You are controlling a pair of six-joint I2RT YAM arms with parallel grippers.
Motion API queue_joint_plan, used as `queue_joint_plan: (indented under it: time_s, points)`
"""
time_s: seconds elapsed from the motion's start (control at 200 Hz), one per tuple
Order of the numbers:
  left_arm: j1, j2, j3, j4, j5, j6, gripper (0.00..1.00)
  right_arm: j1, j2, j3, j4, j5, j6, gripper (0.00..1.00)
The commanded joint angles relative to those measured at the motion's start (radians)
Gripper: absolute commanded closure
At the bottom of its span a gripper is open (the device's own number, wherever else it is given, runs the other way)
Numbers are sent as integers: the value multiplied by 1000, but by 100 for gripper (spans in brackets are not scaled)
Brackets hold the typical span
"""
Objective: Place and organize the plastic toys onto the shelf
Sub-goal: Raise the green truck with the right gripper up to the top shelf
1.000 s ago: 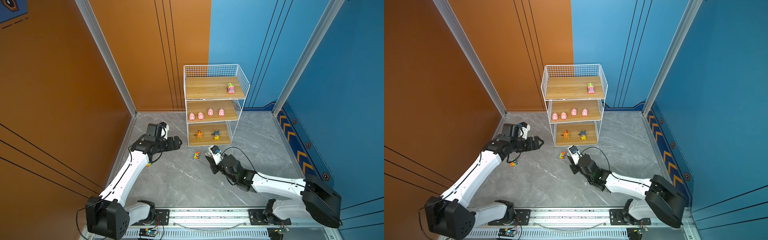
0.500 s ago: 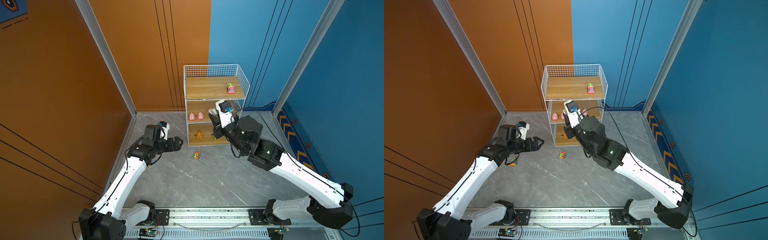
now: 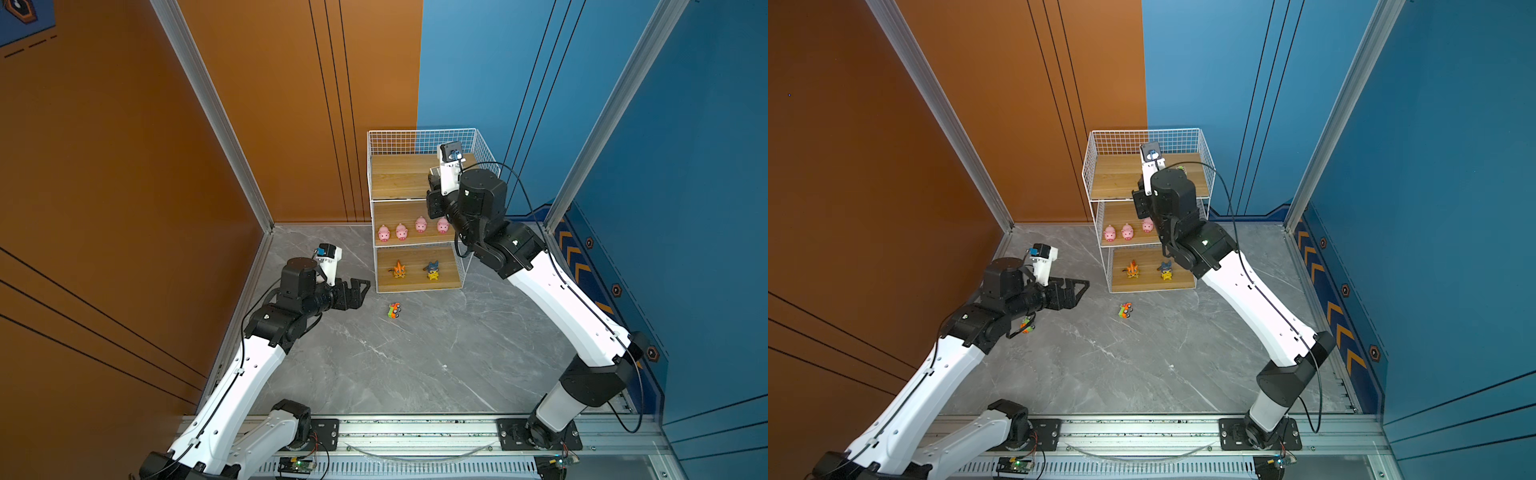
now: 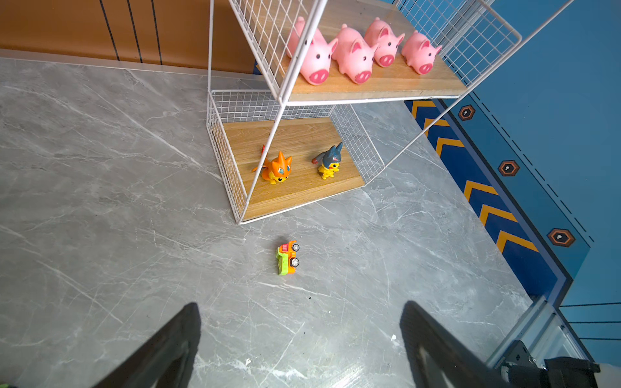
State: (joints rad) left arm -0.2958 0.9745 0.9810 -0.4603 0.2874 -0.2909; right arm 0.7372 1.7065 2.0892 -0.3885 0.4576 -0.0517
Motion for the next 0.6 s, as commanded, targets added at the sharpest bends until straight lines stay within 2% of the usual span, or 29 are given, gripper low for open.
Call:
queue_joint_plan:
  time_s: [0.0,0.18,0.596]
  points:
    - [-6,9,-18,23,34,13,6,-21,34,71,-63,26,47,80]
    - [-7,14,-18,25,44,9,6,-29,93,130,-99,27,69,80]
    - [-5,18,-18,28,59,2,6,-84,145,152,-140,22,107,80]
